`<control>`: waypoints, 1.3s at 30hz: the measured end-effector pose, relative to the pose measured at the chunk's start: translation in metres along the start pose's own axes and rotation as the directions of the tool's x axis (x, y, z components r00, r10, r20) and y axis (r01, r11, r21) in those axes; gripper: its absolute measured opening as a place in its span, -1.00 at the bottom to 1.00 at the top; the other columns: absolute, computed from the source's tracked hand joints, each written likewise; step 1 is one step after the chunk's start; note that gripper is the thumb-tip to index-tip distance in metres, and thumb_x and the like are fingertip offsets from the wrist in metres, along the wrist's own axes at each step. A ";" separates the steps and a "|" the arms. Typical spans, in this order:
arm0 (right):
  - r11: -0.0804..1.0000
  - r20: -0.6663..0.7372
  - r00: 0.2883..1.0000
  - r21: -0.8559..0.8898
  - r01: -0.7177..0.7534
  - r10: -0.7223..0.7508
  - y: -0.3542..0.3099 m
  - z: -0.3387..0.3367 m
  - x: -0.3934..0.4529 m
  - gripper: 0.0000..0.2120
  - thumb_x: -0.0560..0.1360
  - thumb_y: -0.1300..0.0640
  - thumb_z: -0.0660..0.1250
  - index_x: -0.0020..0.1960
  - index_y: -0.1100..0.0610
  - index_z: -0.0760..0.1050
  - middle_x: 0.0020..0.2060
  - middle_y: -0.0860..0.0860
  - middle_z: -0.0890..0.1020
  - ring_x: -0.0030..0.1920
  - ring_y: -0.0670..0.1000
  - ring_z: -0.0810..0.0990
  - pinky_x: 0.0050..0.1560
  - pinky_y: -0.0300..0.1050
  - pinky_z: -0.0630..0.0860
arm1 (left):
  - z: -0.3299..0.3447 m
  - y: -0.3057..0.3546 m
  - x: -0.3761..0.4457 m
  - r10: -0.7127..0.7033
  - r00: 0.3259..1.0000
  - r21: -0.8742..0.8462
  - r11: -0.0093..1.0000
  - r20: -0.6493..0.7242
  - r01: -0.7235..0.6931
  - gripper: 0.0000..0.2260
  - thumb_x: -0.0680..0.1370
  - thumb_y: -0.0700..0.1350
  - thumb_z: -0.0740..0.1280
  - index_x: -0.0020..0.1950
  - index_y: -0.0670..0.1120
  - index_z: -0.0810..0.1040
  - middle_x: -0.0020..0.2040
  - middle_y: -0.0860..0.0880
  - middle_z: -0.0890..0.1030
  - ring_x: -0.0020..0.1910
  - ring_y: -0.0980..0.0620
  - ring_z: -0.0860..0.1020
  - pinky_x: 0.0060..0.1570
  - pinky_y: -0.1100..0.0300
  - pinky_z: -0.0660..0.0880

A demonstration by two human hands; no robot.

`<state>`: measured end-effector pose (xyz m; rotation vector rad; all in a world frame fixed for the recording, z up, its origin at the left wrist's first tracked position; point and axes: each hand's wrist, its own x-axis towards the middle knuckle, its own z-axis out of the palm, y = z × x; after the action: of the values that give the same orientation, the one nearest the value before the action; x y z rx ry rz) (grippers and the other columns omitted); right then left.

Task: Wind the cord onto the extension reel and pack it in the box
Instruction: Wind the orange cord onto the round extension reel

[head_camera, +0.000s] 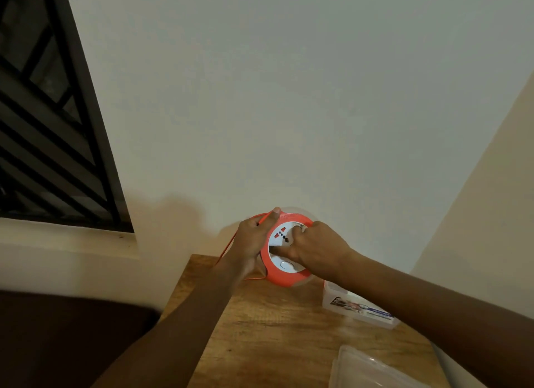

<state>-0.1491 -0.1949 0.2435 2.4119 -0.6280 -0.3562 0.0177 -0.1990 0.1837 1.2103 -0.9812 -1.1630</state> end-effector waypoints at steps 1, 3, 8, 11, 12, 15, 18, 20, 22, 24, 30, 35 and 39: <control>0.999 -0.018 0.999 0.027 -0.035 0.036 -0.004 0.002 0.003 -0.29 0.48 -0.01 0.44 0.51 -0.09 0.15 0.16 0.22 0.58 0.07 0.23 0.62 -0.08 0.08 0.58 | -0.002 -0.002 0.001 -0.001 1.000 -0.012 1.000 -0.017 0.001 -0.65 0.57 0.23 0.40 0.14 -0.01 0.71 -0.02 -0.07 0.80 -0.06 -0.15 0.77 -0.05 -0.07 0.73; 0.972 -0.064 0.982 0.169 -0.164 0.177 -0.016 0.008 0.008 -0.32 0.47 -0.05 0.40 0.50 -0.14 0.17 0.04 0.13 0.63 -0.01 0.18 0.65 -0.21 -0.04 0.49 | -0.005 -0.007 0.000 0.006 0.997 -0.035 0.999 -0.074 -0.009 -0.68 0.55 0.24 0.43 0.07 0.02 0.73 -0.07 -0.04 0.80 -0.13 -0.09 0.78 -0.17 0.02 0.72; 0.425 0.150 0.740 0.736 -0.527 0.656 -0.036 0.013 0.022 -0.36 0.40 -0.21 0.34 0.46 -0.19 0.30 0.21 -0.03 0.63 0.16 0.10 0.60 0.04 -0.01 0.57 | 0.008 -0.023 -0.011 -0.001 0.949 -0.232 0.970 -0.316 -0.077 -0.76 0.55 0.15 0.47 -0.21 0.05 0.75 -0.20 0.03 0.79 -0.20 0.04 0.76 -0.19 0.07 0.69; -0.488 0.553 0.530 0.829 -0.273 0.644 -0.050 0.010 0.034 -0.67 0.44 -0.13 0.40 0.20 -0.15 0.53 0.06 0.01 0.69 0.04 0.15 0.67 0.03 0.12 0.63 | 0.017 -0.023 -0.013 0.203 0.879 -0.040 0.969 -0.432 -0.244 -0.73 0.53 0.17 0.48 -0.33 0.11 0.68 -0.30 0.11 0.74 -0.27 0.12 0.71 -0.17 0.14 0.66; -0.731 0.685 0.501 0.668 -0.140 0.529 -0.053 0.007 0.035 -0.74 0.47 -0.09 0.39 0.14 -0.12 0.52 -0.07 0.06 0.72 -0.12 0.17 0.70 -0.12 0.11 0.66 | 0.017 -0.021 -0.013 0.247 0.874 0.006 0.963 -0.418 -0.269 -0.74 0.52 0.19 0.48 -0.33 0.15 0.67 -0.29 0.10 0.74 -0.25 0.07 0.72 -0.19 0.11 0.66; -0.881 0.741 0.554 0.473 -0.030 0.379 -0.059 0.004 0.029 -0.66 0.50 0.03 0.37 0.22 0.10 0.47 -0.20 0.13 0.71 -0.52 0.00 0.51 -0.43 -0.13 0.52 | 0.011 -0.017 -0.011 0.236 0.904 0.038 0.970 -0.356 -0.239 -0.72 0.53 0.20 0.46 -0.26 0.06 0.68 -0.23 -0.08 0.74 -0.20 -0.13 0.72 -0.16 -0.06 0.69; -0.540 0.540 0.509 0.825 -0.165 0.671 -0.065 0.006 0.013 -0.56 0.40 0.08 0.45 0.24 0.02 0.42 -0.01 -0.02 0.66 -0.24 -0.09 0.60 -0.25 -0.06 0.63 | 0.007 -0.014 -0.009 0.173 0.921 0.006 0.983 -0.349 -0.182 -0.62 0.55 0.18 0.45 -0.22 -0.12 0.67 -0.24 -0.18 0.72 -0.32 -0.06 0.67 -0.29 0.07 0.62; -0.040 0.200 0.510 0.951 -0.306 0.837 -0.063 0.009 -0.004 -0.53 0.42 0.07 0.43 0.29 -0.08 0.39 -0.10 -0.11 0.67 -0.21 -0.14 0.62 -0.15 -0.07 0.62 | 0.002 -0.009 -0.007 0.126 0.926 -0.002 0.991 -0.356 -0.136 -0.67 0.55 0.18 0.46 -0.23 -0.05 0.69 -0.35 -0.04 0.71 -0.35 0.06 0.67 -0.40 0.23 0.57; 0.427 -0.107 0.655 0.833 -0.351 0.748 -0.055 0.012 -0.017 -0.66 0.45 0.12 0.39 0.22 -0.05 0.51 0.03 -0.06 0.67 -0.13 -0.03 0.66 -0.14 -0.07 0.60 | -0.003 -0.004 -0.008 0.104 0.939 0.009 0.994 -0.329 -0.107 -0.72 0.55 0.19 0.45 -0.25 0.04 0.67 -0.39 0.08 0.71 -0.34 0.08 0.69 -0.37 0.21 0.61; 0.742 -0.203 0.848 0.608 -0.283 0.490 -0.042 0.013 -0.021 -0.76 0.45 0.18 0.42 0.09 -0.02 0.60 0.36 0.03 0.50 0.12 0.11 0.62 -0.13 -0.03 0.61 | -0.004 0.002 -0.011 0.100 0.962 0.030 0.995 -0.255 -0.095 -0.75 0.55 0.20 0.45 -0.23 0.09 0.65 -0.37 0.13 0.72 -0.32 0.06 0.72 -0.29 0.13 0.66; 0.952 -0.064 0.991 0.292 -0.092 0.116 -0.015 0.007 -0.029 -0.60 0.46 0.15 0.46 0.24 -0.10 0.49 0.47 0.23 0.28 0.18 0.23 0.57 -0.05 0.07 0.64 | 0.006 0.018 -0.025 0.127 0.990 0.140 0.983 -0.055 -0.119 -0.77 0.54 0.25 0.43 -0.08 0.10 0.70 -0.23 0.11 0.78 -0.26 0.04 0.77 -0.36 0.24 0.65; 0.985 -0.019 1.000 0.172 -0.009 0.012 -0.010 -0.002 -0.036 -0.40 0.49 0.01 0.43 0.43 -0.22 0.26 0.40 0.23 0.36 0.16 0.23 0.57 0.04 0.10 0.57 | 0.014 0.012 -0.032 0.102 0.995 0.112 0.989 -0.017 -0.099 -0.77 0.55 0.23 0.43 -0.04 0.10 0.70 -0.18 0.10 0.79 -0.23 0.02 0.78 -0.34 0.21 0.66; 0.997 -0.004 1.000 0.068 -0.026 0.027 -0.013 0.000 -0.038 -0.42 0.55 -0.05 0.35 0.50 -0.18 0.20 0.47 0.28 0.23 0.28 0.30 0.45 0.24 0.21 0.42 | 0.016 0.012 -0.030 0.016 1.000 0.065 0.998 -0.024 -0.014 -0.70 0.54 0.24 0.43 0.04 0.03 0.71 -0.13 0.01 0.80 -0.19 -0.05 0.78 -0.26 0.11 0.70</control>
<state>-0.1771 -0.1666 0.2394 2.4660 -0.6792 -0.3222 -0.0012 -0.1724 0.1990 1.2635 -1.0147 -1.1094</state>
